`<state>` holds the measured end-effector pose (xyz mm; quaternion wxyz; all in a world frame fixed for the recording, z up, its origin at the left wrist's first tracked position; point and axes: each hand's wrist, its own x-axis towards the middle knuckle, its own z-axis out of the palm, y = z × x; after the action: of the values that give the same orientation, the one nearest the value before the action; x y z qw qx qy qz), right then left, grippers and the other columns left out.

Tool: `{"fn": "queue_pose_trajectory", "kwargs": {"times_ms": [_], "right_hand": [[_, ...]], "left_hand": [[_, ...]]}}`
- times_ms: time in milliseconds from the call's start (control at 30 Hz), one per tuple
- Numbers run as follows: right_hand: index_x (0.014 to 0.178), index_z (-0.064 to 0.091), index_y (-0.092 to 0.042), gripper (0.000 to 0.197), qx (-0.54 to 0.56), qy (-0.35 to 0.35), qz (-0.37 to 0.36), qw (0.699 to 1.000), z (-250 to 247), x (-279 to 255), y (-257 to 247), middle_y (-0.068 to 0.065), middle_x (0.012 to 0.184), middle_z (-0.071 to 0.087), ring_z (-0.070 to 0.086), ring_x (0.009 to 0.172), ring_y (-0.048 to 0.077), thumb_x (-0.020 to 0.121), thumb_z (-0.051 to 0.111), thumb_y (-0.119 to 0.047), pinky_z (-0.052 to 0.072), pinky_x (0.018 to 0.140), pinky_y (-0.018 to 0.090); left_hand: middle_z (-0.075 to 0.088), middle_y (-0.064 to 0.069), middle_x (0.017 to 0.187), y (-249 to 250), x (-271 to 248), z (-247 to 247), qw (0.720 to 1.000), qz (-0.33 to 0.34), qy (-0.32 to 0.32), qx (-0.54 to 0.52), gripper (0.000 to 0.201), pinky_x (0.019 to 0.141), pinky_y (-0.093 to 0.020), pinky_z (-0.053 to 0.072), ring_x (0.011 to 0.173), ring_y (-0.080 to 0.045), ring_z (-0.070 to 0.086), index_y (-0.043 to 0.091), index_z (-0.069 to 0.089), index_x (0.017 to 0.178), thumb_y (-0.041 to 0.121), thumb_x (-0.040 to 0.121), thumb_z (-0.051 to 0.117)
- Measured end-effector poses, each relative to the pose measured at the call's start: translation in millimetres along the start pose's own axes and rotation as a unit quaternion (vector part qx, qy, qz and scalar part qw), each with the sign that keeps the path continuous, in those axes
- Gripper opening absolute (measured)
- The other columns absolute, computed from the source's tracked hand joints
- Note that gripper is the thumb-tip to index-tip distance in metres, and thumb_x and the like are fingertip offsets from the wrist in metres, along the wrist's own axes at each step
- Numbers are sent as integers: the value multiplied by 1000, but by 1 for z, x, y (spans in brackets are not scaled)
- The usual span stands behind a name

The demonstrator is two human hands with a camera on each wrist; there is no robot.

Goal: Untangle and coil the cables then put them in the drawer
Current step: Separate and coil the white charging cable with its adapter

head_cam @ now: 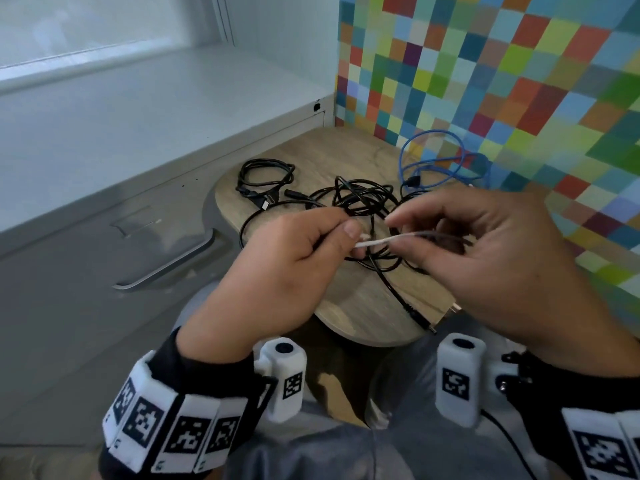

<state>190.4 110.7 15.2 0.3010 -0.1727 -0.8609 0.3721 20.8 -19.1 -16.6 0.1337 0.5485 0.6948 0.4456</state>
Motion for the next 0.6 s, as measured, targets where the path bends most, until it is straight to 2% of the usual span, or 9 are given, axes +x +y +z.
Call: {"fn": "queue_pose_trajectory", "kwargs": {"times_ms": [67,167,233,300,367,433,500,567,600], "right_hand": [[89,77,-38,20,3,4,13,1000,-13,0,4,-20,82,75,68,71,5,84,80,-19,48,60,10],[89,78,-41,23,-2,42,42,998,-24,0,14,-16,85,77,72,76,16,87,78,-18,59,67,25],[88,77,-42,19,-10,85,54,995,-23,2,21,-15,82,76,67,69,20,89,78,-23,56,62,30],[84,74,-44,15,-40,111,52,992,-17,4,25,-22,78,74,62,62,12,91,76,-30,49,54,21],[85,74,-43,11,-77,93,54,991,-7,5,24,-16,74,72,60,60,8,92,74,-35,47,52,21],[93,78,-37,11,-159,37,46,985,9,4,23,-11,75,68,59,64,9,96,68,-38,51,57,35],[104,77,-35,23,-256,-36,33,965,26,3,19,-10,86,62,60,77,16,99,55,-40,52,66,37],[109,72,-32,29,-277,-97,11,956,40,2,12,-4,98,61,63,87,22,99,45,-32,52,71,38],[109,71,-27,27,-253,-119,-6,960,44,0,11,-1,103,61,63,89,25,97,47,-25,53,72,39]], "left_hand": [[43,8,54,-7,-1,-8,999,-44,-25,-10,40,48,-31,34,47,-8,37,25,65,72,39,106,49],[35,7,58,-13,-2,-19,984,-69,-18,-163,40,49,-29,26,52,-13,29,15,50,70,37,102,43],[33,4,61,-11,-2,-21,950,-73,-10,-304,33,47,-26,21,51,-13,24,14,46,73,28,102,40],[35,1,60,-5,-3,-20,910,-58,-7,-411,28,42,-24,20,47,-11,25,14,48,79,24,103,36],[47,-6,61,0,-3,-15,892,-30,15,-450,24,40,-27,24,42,-16,35,12,47,87,22,104,33],[66,-12,73,6,-1,-6,902,-8,45,-430,21,42,-33,34,46,-26,56,11,43,92,23,105,32],[76,-15,91,12,0,8,923,12,76,-378,21,50,-34,50,66,-32,73,11,43,94,25,106,32],[78,-9,102,15,-1,21,953,48,98,-283,22,70,-38,60,88,-24,77,12,47,99,25,109,33],[78,-1,105,13,-1,26,970,71,105,-207,21,77,-35,61,95,-15,76,12,48,100,25,110,34]]}}
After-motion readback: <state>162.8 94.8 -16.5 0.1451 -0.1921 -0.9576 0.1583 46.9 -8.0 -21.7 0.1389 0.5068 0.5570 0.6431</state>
